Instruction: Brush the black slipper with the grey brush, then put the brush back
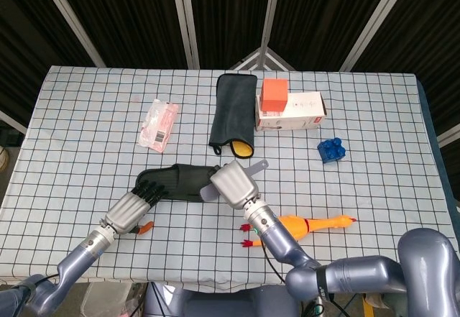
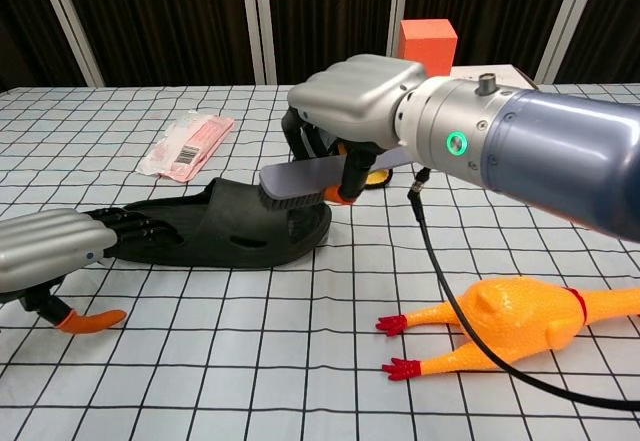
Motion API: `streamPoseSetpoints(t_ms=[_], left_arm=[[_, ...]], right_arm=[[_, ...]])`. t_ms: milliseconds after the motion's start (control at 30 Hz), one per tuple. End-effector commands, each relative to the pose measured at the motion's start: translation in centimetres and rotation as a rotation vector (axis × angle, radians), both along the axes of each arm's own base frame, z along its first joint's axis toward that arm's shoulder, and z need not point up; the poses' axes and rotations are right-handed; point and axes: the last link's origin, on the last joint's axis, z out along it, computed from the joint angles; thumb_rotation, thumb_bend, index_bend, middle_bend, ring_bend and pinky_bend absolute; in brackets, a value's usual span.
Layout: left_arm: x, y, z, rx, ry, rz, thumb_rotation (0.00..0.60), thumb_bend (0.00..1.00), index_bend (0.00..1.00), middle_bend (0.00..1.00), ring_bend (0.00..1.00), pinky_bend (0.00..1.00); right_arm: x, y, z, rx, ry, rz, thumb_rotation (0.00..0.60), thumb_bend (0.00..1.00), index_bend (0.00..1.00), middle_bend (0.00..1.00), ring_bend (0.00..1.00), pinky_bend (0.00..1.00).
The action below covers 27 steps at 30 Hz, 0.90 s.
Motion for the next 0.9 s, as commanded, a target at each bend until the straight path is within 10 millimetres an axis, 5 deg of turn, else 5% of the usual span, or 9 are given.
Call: streamPoseSetpoints(t_ms=[33, 900], left_arm=[[0.1, 0.3, 0.3, -0.007, -0.04, 0.027, 0.463, 0.52, 0.0, 0.02, 0.0, 0.05], [0.4, 1.1, 0.2, -0.092, -0.094, 0.122, 0.46, 0.56, 0.03, 0.05, 0.0, 0.05]], right_arm=[[0.2, 0.1, -0.5, 0.005, 0.015, 0.002, 0.6, 0.84, 0.87, 0.65, 0.59, 0.66], [3.5, -0.2, -2.8, 0.057, -0.059, -0.021, 0.6, 0.84, 0.87, 0.65, 0.59, 0.66]])
